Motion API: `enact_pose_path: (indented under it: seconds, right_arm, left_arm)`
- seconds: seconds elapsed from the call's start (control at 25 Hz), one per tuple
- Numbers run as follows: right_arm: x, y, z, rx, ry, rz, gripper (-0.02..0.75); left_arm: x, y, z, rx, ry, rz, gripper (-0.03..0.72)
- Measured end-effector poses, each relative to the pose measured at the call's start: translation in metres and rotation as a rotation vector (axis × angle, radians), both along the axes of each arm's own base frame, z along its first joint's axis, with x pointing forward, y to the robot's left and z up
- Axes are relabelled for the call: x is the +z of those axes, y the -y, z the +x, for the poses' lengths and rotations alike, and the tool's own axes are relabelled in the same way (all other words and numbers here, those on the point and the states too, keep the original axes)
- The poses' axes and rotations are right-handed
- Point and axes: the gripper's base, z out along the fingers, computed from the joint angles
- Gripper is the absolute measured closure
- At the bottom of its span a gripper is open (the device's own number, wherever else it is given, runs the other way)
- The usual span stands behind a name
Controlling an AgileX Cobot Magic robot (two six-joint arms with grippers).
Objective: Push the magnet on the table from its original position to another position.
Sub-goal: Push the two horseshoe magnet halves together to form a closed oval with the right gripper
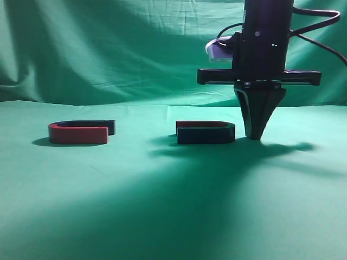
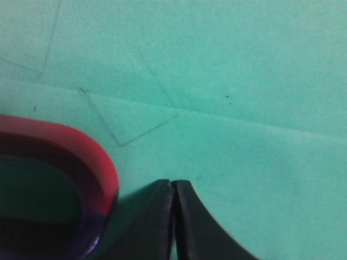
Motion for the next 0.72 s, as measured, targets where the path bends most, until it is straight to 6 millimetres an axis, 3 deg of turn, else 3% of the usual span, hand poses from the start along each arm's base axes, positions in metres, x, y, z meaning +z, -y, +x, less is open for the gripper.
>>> enact_pose_path:
  seconds: [0.48, 0.72]
  right_arm:
    - [0.0, -0.034, 0.001, 0.046, 0.034, 0.035, 0.738]
    - [0.011, -0.047, 0.003, 0.029, 0.06, 0.064, 0.738]
  left_arm:
    - [0.0, 0.0, 0.0, 0.0, 0.0, 0.0, 0.316]
    - [0.0, 0.0, 0.0, 0.0, 0.0, 0.0, 0.316]
